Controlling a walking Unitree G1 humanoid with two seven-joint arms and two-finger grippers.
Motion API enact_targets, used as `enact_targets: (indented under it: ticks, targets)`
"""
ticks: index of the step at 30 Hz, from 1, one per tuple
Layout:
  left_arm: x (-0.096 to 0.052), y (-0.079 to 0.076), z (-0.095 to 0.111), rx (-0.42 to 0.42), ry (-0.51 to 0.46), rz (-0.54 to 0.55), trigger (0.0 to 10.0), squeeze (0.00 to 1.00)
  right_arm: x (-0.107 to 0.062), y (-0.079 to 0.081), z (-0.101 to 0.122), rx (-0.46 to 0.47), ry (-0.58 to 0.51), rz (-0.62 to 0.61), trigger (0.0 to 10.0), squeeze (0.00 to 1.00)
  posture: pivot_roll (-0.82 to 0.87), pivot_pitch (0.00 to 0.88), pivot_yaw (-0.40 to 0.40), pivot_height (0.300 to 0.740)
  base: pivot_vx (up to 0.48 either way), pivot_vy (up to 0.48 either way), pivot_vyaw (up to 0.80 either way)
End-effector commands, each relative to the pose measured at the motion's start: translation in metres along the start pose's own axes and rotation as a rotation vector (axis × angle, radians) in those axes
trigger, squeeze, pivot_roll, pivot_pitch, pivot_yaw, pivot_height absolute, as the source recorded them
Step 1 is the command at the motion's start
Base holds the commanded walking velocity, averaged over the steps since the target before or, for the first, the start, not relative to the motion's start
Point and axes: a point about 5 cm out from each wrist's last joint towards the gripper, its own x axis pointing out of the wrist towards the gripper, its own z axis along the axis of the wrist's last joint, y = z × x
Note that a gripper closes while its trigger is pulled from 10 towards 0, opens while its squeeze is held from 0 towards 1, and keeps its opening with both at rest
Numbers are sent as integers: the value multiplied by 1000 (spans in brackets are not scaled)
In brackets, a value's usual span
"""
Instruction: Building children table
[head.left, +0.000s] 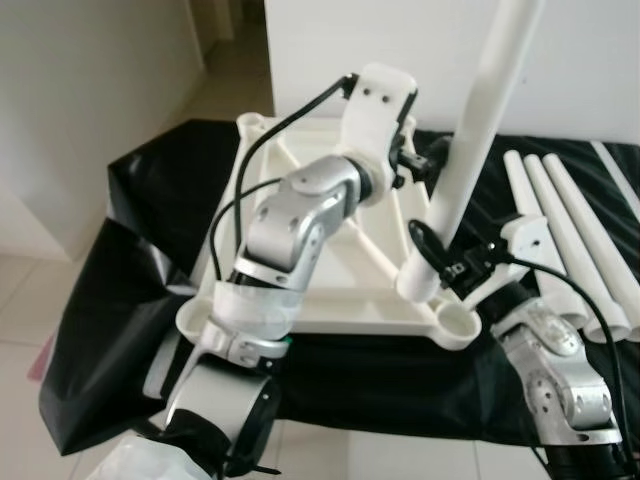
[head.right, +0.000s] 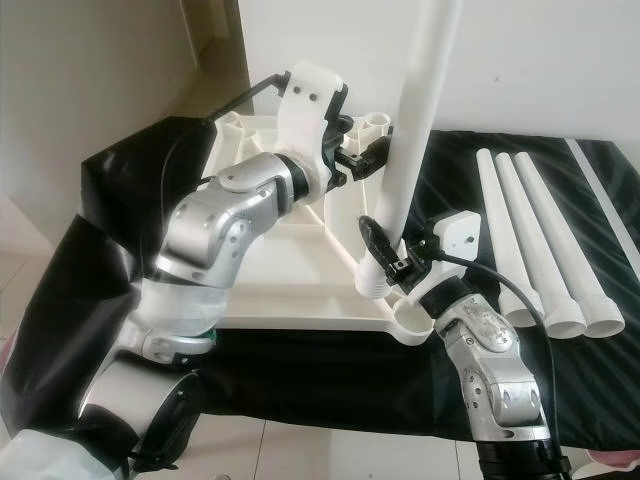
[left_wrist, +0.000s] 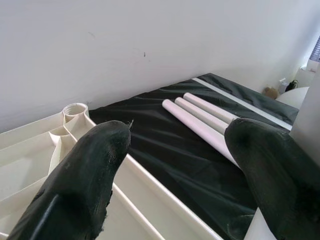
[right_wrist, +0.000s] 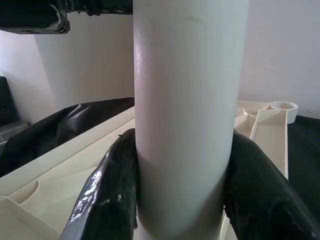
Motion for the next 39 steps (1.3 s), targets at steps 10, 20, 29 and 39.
enact_targets:
  ticks: [10, 20, 29, 39]
  targets:
    - [1, -26, 11, 24, -43, -116, 10000, 0, 8, 1, -12, -4, 42, 6, 10000, 0, -33, 22, 3, 740, 0, 0, 0]
    - [-2, -11, 6, 11, -32, -50, 10000, 0, 8, -9, -5, -25, -13, -64, 10000, 0, -41, 13, 3, 740, 0, 0, 0]
    - [-16, 9, -15, -9, 37, 15, 10000, 0, 4, -40, 18, -40, -156, -276, 10000, 0, -43, 22, 3, 740, 0, 0, 0]
    - [-50, -10, -74, 16, 223, -212, 10000, 0, 1, -59, 33, -85, -219, -384, 10000, 0, -24, 33, -5, 740, 0, 0, 0]
